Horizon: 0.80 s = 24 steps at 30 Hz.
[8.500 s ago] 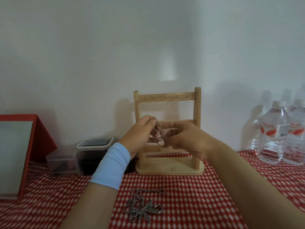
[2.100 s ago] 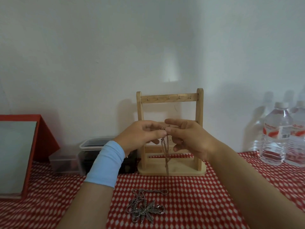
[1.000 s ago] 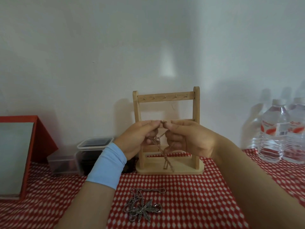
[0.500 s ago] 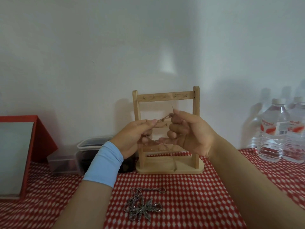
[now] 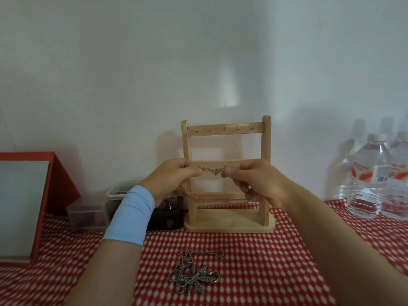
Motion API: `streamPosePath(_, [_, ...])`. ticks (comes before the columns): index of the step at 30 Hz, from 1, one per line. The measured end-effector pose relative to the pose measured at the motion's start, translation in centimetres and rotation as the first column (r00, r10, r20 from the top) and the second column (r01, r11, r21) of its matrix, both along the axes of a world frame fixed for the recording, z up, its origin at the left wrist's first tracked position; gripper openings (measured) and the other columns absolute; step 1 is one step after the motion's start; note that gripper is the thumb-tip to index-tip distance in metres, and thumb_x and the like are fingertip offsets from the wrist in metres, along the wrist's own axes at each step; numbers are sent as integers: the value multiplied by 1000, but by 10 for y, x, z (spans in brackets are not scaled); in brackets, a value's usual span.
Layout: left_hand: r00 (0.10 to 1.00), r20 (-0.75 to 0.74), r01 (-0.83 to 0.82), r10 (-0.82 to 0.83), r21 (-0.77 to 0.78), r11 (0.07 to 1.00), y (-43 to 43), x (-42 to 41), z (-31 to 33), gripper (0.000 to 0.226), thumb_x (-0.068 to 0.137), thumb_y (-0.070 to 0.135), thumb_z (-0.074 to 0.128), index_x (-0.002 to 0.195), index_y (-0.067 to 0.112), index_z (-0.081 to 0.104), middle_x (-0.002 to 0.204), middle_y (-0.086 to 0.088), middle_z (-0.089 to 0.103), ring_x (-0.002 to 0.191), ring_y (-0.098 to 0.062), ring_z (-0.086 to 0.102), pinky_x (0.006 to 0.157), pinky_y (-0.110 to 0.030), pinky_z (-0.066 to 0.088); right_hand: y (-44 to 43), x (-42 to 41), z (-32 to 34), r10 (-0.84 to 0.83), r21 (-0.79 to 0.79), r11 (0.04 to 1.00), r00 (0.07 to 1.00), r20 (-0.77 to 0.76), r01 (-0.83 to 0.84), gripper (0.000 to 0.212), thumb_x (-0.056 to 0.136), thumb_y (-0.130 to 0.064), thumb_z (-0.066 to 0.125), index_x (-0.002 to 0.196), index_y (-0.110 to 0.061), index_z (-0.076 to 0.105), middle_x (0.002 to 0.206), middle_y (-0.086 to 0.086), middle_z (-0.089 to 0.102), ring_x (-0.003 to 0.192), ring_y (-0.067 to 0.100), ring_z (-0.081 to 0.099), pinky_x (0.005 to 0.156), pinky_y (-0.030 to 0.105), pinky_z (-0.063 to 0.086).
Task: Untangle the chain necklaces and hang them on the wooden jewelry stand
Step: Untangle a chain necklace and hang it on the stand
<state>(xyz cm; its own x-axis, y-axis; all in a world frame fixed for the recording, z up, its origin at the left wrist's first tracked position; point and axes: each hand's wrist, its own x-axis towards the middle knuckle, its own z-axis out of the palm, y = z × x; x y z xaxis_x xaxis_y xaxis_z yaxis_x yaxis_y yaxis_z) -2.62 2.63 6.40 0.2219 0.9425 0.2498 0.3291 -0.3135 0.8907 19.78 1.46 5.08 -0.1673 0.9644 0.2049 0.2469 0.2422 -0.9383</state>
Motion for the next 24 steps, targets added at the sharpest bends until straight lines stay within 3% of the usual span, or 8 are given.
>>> streamPosePath(4, [959, -274, -60, 77, 71, 996, 2, -1, -2, 25, 95, 36, 58, 84, 17, 71, 46, 19, 53, 54, -4, 47, 54, -17, 42, 0, -2, 0, 132, -58, 988, 979, -158, -143, 24, 99, -26, 64, 98, -9, 82, 83, 7, 71, 72, 23, 65, 75, 41, 61])
streamPosePath(7, [908, -418, 2, 15, 40, 999, 4, -2, -4, 25, 95, 39, 57, 86, 26, 75, 82, 11, 68, 82, -9, 60, 79, -25, 47, 3, -7, -3, 208, -73, 971, 952, -223, -229, 27, 102, -21, 61, 100, -1, 78, 87, 13, 72, 78, 30, 69, 86, 47, 59])
streamPosePath(9, [922, -385, 70, -46, 47, 996, 3, 2, -6, 17, 96, 26, 58, 98, 28, 74, 98, 12, 69, 98, -8, 62, 92, -25, 45, 4, -12, -5, 232, -87, 961, 938, -257, -262, 27, 102, -20, 59, 98, -1, 77, 85, 12, 70, 75, 28, 68, 87, 48, 57])
streamPosePath(11, [963, -238, 144, -128, 54, 988, 4, 5, -7, 23, 95, 9, 57, 108, 22, 71, 108, 6, 72, 106, -11, 65, 98, -26, 46, 5, -16, -7, 230, -101, 959, 937, -262, -263, 26, 103, -20, 58, 98, -1, 76, 83, 11, 70, 71, 25, 67, 85, 48, 57])
streamPosePath(14, [971, -45, 237, -237, 7, 971, 3, 4, -7, 24, 93, 0, 56, 111, 7, 69, 106, -13, 73, 99, -22, 69, 97, -33, 53, 4, -19, -7, 207, -113, 962, 936, -284, -247, 25, 103, -20, 58, 99, -1, 73, 81, 11, 69, 66, 22, 65, 74, 42, 60])
streamPosePath(17, [970, -45, 241, -239, 39, 970, 4, 1, -7, 21, 91, 4, 63, 110, 5, 71, 90, -7, 73, 83, -19, 65, 88, -30, 54, 2, -20, -5, 188, -104, 968, 935, -300, -228, 26, 103, -19, 57, 101, 2, 72, 77, 9, 67, 61, 21, 62, 66, 39, 61])
streamPosePath(20, [983, -73, 172, -168, 53, 984, 5, 1, -5, 12, 88, 10, 69, 98, 15, 74, 78, 4, 72, 76, -14, 59, 86, -32, 52, 2, -20, -4, 179, -92, 973, 944, -278, -211, 27, 103, -18, 58, 107, 6, 70, 78, 9, 64, 59, 22, 60, 60, 39, 59])
streamPosePath(24, [976, -169, 146, -140, 20, 989, 4, 3, -5, 22, 99, 22, 53, 98, 13, 74, 79, 7, 68, 78, -11, 60, 88, -30, 52, 1, -21, -7, 137, -74, 986, 981, -139, -149, 22, 101, -21, 61, 93, -2, 69, 80, 9, 62, 54, 21, 54, 51, 35, 51])
